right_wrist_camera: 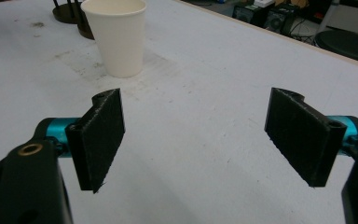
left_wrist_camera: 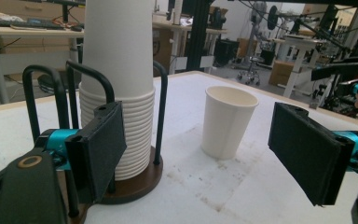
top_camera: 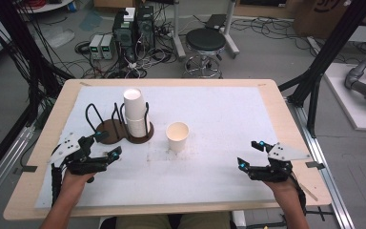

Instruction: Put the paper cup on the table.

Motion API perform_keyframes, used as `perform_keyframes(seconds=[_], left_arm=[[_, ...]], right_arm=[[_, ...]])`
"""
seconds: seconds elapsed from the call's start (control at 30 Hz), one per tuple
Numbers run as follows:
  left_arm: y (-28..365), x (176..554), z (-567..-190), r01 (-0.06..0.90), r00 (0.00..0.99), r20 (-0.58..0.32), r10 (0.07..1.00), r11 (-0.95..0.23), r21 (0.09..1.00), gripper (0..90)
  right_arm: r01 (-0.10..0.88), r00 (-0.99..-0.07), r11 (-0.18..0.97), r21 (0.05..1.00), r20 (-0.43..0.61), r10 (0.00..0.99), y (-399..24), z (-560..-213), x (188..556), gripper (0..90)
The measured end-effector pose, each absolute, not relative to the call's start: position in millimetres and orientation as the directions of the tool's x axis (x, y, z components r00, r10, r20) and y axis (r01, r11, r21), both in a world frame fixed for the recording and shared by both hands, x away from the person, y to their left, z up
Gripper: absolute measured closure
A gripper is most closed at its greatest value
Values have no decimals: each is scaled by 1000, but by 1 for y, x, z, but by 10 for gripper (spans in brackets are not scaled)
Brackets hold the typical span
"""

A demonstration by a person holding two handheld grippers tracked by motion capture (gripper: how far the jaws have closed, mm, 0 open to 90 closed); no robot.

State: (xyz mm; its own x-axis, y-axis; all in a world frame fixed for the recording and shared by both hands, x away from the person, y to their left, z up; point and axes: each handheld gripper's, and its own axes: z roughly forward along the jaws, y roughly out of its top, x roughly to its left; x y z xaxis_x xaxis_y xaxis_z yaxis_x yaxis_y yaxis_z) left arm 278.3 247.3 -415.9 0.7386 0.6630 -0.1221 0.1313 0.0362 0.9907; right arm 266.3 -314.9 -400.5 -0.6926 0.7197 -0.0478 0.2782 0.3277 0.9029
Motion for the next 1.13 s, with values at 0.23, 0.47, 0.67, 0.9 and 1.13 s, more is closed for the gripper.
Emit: perform_keyframes(seconds=[0.23,0.47,0.67,0.9,1.13], left_arm=[[246,276,-418,120,755,-100,648,13,993,189],[242,275,-418,112,763,-90,640,7,994,189],[243,275,-418,116,759,-96,644,11,993,189],[243,275,-419,116,757,-95,646,11,993,189],[244,276,-420,120,754,-98,649,11,993,189]], right_arm=[[267,-683,325,907,-60,728,-314,-398,264,204],[269,-679,318,909,-55,732,-314,-397,261,204],[273,-679,325,906,-58,732,-315,-398,262,204],[270,-680,327,906,-60,730,-315,-398,262,204],[272,-680,320,908,-54,732,-316,-399,264,204]])
